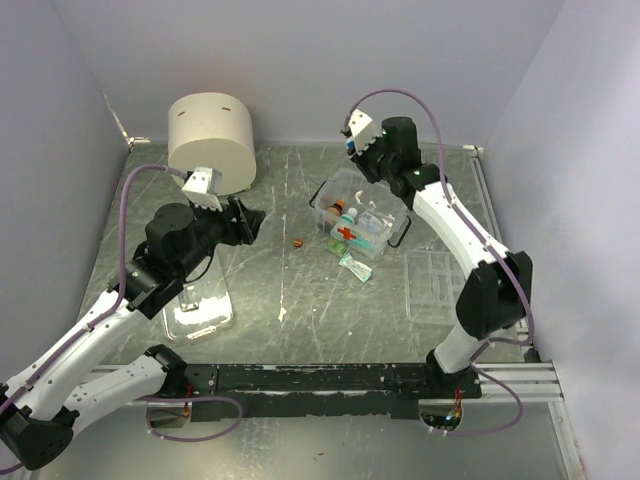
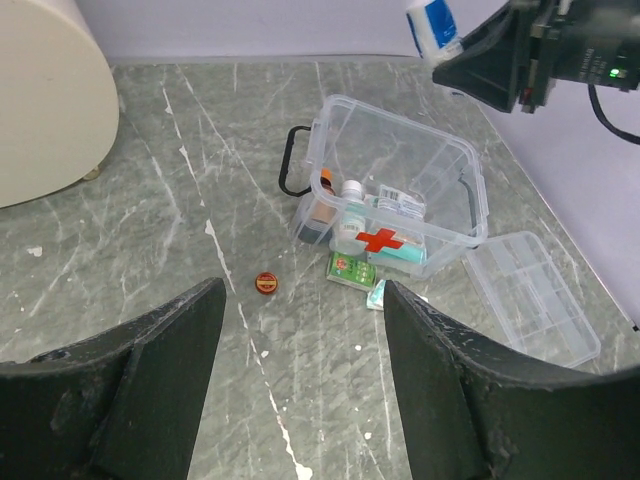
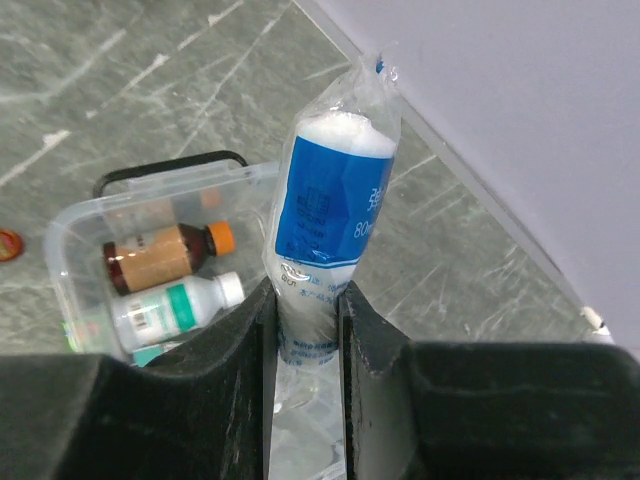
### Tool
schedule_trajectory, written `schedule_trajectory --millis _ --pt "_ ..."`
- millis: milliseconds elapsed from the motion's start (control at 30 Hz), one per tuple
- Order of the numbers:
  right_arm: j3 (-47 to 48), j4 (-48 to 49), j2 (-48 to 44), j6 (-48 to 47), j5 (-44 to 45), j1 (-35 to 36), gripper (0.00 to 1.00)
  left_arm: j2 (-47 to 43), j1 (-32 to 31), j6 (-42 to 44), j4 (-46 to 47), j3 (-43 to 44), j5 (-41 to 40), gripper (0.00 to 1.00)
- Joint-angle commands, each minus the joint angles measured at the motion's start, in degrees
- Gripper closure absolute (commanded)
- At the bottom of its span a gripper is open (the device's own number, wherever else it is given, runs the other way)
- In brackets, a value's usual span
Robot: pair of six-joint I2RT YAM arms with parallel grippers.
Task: Organize the medicine kit
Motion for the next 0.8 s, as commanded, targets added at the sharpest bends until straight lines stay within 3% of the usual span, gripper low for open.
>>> schedule_trajectory --millis 0,133,233,300,767 --pt "7.0 -10.9 7.1 -10.7 0.8 -0.6 0.88 -0.5 0.1 0.0 -0.8 0.5 -1.7 0.25" --pt "11.0 -16.5 12.3 -13.4 3.8 -0.5 0.87 -0.4 0.1 0.2 -1.1 0.6 -2.1 0.25" --pt "11.5 -18.5 13.6 -14.9 1.2 -0.5 0.88 0.0 0.1 0.2 -0.9 0.6 -1.7 0.25" --pt "11.0 -19.0 14.4 -16.2 -1.6 -0.6 0.88 0.4 0.2 0.2 -0.7 0.6 -1.4 0.25" --pt "16.3 -20.0 24.9 -19.5 4.1 -0.2 0.88 2.3 0.1 -0.3 -1.6 0.7 -2.2 0.25"
